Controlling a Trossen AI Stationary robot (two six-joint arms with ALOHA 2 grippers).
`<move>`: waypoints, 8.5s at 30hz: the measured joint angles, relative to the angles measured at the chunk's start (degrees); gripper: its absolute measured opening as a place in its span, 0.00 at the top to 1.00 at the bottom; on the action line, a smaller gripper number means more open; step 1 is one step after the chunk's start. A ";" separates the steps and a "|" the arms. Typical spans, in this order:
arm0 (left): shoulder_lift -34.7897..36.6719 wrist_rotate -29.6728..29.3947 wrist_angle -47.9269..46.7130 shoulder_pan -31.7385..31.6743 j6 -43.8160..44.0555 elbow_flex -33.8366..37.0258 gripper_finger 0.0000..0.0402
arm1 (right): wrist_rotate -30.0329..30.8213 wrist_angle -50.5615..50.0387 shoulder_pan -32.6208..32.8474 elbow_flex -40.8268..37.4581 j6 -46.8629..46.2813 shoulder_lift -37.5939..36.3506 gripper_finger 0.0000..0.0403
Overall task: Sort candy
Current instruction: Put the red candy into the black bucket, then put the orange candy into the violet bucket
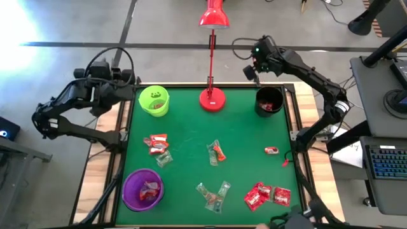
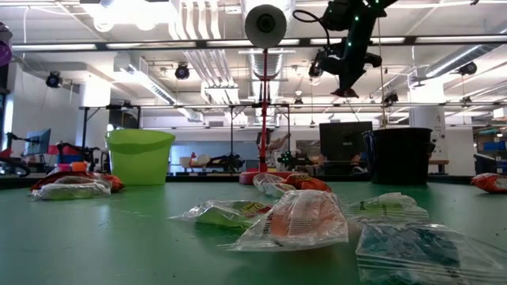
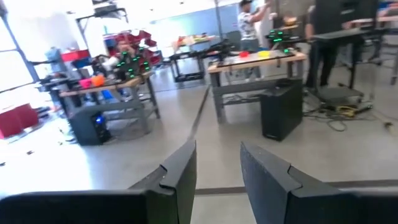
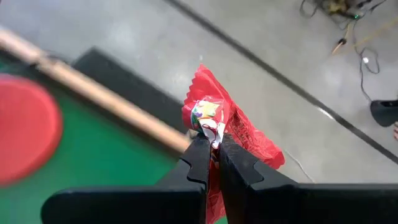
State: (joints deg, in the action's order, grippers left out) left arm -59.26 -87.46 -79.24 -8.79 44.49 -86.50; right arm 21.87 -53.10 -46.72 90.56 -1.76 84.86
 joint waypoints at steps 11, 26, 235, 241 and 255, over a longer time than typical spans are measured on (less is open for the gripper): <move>-0.02 -2.53 0.02 -8.33 -1.16 0.00 0.73 | -0.15 13.72 -6.82 0.00 6.71 1.01 0.97; -0.70 6.06 0.00 -15.13 -7.54 0.00 0.73 | -3.92 5.22 -8.94 4.37 1.00 1.11 0.97; -22.11 99.93 32.94 -13.83 -54.39 45.33 0.71 | -23.80 -27.63 6.23 -1.84 -11.66 1.03 0.65; -27.00 96.18 33.33 -13.80 -52.38 45.11 0.71 | -23.79 -27.63 6.25 -1.84 -11.69 1.03 0.64; -21.15 94.70 32.22 -13.83 -51.91 44.02 0.95 | -23.79 -27.68 6.25 -1.84 -11.52 1.03 0.65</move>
State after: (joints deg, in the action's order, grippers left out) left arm -80.41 7.23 -47.02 -22.62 -7.42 -42.48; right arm -1.91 -80.77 -40.47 88.73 -13.29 85.89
